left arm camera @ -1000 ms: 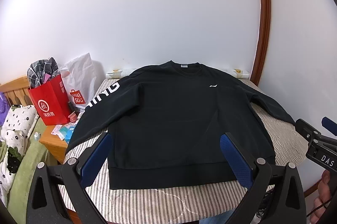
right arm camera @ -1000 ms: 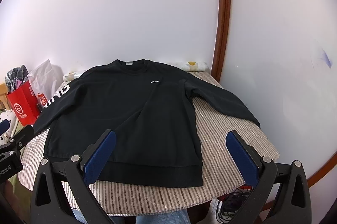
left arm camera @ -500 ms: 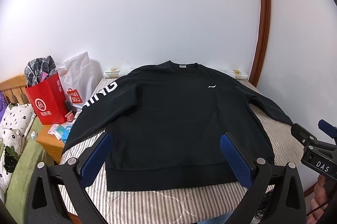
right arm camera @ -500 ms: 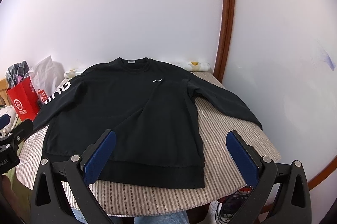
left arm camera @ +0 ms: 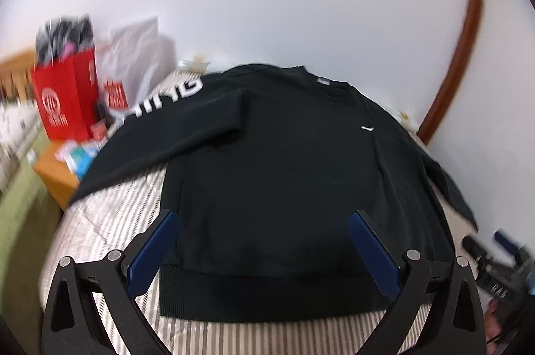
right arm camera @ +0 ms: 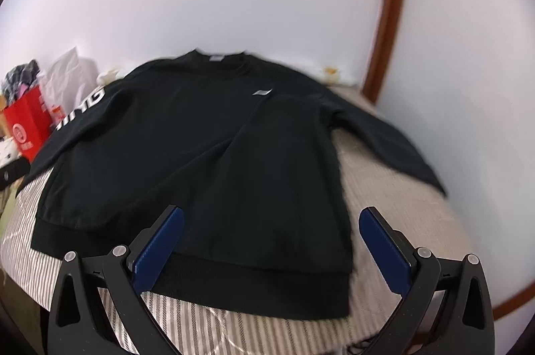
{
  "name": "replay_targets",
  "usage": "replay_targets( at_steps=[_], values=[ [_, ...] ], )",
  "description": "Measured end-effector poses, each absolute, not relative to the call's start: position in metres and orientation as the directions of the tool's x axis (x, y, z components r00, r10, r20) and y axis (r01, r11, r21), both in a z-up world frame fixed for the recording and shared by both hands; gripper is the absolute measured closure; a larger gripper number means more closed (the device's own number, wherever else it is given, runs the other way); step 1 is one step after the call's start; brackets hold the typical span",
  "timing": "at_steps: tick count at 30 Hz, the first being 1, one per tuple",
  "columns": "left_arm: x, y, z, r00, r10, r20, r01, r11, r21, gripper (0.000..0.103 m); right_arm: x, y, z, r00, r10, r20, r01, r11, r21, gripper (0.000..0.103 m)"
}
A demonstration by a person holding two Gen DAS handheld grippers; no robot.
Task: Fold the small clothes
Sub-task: 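Grasp the lettered sleeve of the black sweatshirt with the left tool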
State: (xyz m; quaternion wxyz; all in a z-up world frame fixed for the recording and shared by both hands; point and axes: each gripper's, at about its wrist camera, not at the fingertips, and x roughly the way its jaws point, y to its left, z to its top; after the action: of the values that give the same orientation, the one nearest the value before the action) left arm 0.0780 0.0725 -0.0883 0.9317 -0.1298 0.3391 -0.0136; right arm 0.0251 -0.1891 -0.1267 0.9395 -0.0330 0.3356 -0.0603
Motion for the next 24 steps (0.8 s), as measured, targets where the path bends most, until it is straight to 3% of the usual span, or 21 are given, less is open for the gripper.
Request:
replay_targets(
  at_steps=[5, 9, 17, 20, 24],
  values=[
    [0.097, 0.128, -0.129, 0.743, -0.180, -0.645, -0.142, 0.899, -0.414, 0.003, 0.063, -0.185, -0.160, 0.711, -0.110, -0.695, 0.066, 0.994, -0.091, 0.000],
    [0.109, 0.170, -0.152, 0.762, -0.142, -0.632, -0.239, 0.845, -0.479, 0.006, 0.082, -0.175, -0.173, 0.715, -0.089, -0.693, 0.050, 0.996, -0.076, 0.001],
    [0.143, 0.221, -0.189, 0.766, -0.212, -0.607, -0.292, 0.727, -0.622, 0.019, 0.122, -0.154, -0.186, 0.714, -0.037, -0.699, 0.018, 0.999, -0.034, 0.012],
    [0.157, 0.234, -0.191, 0.779, -0.205, -0.592, -0.303, 0.704, -0.643, 0.019, 0.134, -0.147, -0.189, 0.704, -0.038, -0.709, 0.002, 0.999, -0.052, 0.012],
    [0.176, 0.238, -0.188, 0.771, -0.147, -0.619, -0.348, 0.718, -0.603, 0.032, 0.144, -0.140, -0.191, 0.701, -0.040, -0.712, -0.023, 0.997, -0.078, 0.012]
  ],
)
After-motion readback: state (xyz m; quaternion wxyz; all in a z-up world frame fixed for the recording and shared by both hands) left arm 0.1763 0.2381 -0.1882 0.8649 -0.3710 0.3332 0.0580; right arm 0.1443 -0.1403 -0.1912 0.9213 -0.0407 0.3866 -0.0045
